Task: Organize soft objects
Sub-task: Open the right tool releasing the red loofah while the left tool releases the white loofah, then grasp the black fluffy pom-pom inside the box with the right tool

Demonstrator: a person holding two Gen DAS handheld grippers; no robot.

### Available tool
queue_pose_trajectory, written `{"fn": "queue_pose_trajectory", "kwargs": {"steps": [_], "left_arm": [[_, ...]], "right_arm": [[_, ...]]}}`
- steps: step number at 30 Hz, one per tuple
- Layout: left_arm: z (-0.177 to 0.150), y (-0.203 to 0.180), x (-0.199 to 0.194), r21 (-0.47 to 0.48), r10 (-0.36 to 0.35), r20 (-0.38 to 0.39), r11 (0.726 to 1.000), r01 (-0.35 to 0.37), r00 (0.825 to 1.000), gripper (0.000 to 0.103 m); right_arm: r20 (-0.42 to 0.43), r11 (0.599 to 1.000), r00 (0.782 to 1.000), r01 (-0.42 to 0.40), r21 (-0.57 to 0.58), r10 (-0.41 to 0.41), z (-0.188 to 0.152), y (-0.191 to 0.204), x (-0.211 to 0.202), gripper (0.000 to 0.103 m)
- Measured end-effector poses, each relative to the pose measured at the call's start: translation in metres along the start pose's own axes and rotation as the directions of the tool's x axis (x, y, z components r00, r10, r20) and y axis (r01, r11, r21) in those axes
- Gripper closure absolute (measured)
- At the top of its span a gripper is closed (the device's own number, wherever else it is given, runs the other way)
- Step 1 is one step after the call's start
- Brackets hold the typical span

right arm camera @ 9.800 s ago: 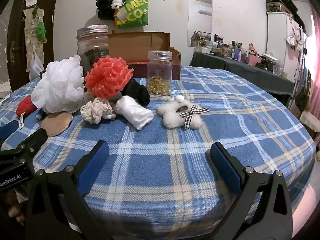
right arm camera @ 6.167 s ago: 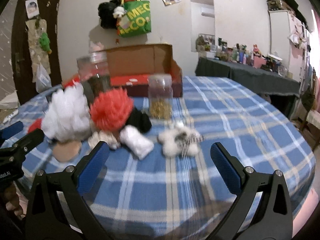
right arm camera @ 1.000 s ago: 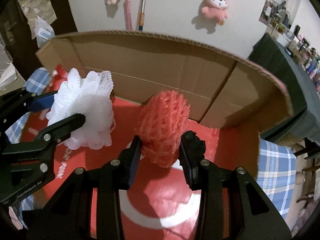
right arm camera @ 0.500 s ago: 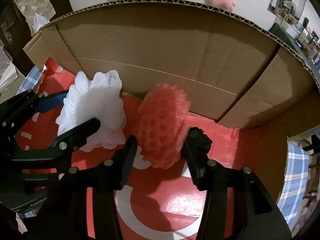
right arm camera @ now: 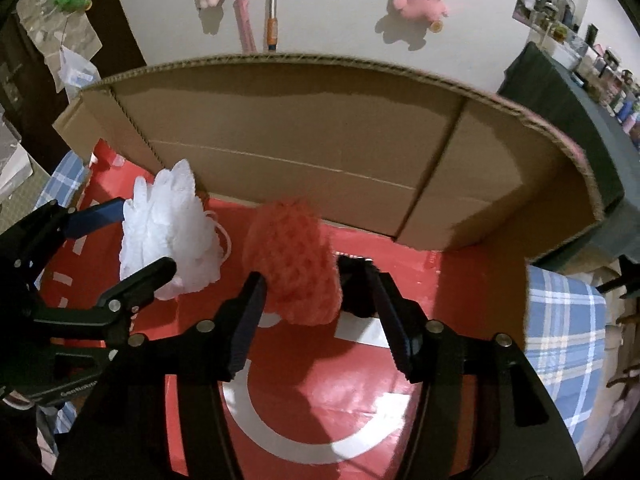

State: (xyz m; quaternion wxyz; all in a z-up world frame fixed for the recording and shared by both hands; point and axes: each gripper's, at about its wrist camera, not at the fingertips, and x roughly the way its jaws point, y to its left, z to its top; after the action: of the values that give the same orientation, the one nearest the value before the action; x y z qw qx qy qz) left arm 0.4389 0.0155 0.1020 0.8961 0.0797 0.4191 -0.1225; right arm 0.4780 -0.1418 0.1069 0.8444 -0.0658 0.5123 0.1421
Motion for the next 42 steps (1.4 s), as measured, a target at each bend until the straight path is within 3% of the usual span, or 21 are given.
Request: {"fn": "queue_pose_trajectory", "kwargs": {"steps": [13, 23, 35, 40, 42], "left_arm": [[-0.002, -0.001, -0.013, -0.011, 0.009, 0.016, 1.0, -0.009, 1.0, 0.026], [-0.005, 0.003, -0.02, -0.01, 0.018, 0.013, 1.0, -0.018, 1.0, 0.024], [-0.012, -0.001, -0.024, 0.001, 0.015, 0.017, 1.0, -0.015, 1.0, 0.023], [-0.012, 0.001, -0.021, -0.007, 0.016, 0.01, 1.0, -0.016, 1.0, 0.023], [-0.012, 0.002, -0.021, -0.008, 0.016, 0.008, 1.0, -0.016, 1.0, 0.023]], "right_arm": [[-0.002, 1.0, 1.0, 0.009, -0.011, -0.009, -0.006, 0.001, -0.012, 0.048], [-0.052, 0.992, 0.994, 0.087, -0.094, -0.092, -0.027, 0.013, -0.009, 0.048], [-0.16, 0.988, 0.982, 0.08, -0.135, -0.102, -0.039, 0.027, 0.016, 0.048], [-0.09, 0.997, 0.996, 0.008, -0.076, -0.015, -0.03, 0.028, 0.017, 0.048], [-0.054, 0.995, 0.997, 0.042, -0.088, -0.046, -0.025, 0.029, 0.01, 0.048]]}}
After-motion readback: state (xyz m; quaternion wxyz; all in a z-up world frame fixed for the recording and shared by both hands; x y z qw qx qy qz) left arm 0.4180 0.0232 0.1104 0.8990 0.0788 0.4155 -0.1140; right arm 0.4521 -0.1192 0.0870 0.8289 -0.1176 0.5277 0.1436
